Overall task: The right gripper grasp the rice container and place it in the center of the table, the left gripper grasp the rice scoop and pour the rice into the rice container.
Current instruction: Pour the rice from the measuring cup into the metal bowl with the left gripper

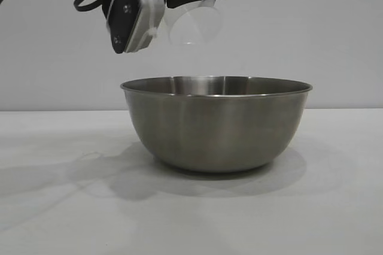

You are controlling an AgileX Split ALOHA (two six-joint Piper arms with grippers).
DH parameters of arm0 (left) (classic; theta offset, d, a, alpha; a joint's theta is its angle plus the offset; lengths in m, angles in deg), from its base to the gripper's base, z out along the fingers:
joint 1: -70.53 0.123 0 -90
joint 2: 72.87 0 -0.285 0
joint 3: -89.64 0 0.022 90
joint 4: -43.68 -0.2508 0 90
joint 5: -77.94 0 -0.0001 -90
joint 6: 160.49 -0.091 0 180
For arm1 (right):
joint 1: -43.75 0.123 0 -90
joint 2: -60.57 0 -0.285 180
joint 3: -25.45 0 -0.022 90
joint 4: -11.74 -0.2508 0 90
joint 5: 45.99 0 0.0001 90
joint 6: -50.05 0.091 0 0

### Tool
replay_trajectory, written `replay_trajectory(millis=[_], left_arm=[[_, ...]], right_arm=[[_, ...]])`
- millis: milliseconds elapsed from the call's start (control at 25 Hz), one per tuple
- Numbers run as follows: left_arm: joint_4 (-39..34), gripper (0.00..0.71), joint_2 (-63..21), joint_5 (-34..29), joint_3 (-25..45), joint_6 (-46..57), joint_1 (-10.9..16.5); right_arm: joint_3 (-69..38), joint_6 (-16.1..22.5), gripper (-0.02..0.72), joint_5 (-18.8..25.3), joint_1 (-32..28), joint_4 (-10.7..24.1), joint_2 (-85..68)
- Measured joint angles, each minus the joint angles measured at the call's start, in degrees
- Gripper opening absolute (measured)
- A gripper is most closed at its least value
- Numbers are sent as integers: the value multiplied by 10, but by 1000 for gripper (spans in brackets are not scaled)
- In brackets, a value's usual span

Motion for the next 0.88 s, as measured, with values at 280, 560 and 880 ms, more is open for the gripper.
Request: replay_trajectory(millis=[280, 560, 880], left_arm=[[-10, 0, 0, 4, 0, 0, 0], [6, 0, 0, 5, -1, 0, 0], [44, 0, 0, 5, -1, 218, 0]], right_arm=[[0, 0, 477, 0, 0, 0, 0], [0, 0, 477, 0, 0, 0, 0], [0, 0, 477, 0, 0, 0, 0]])
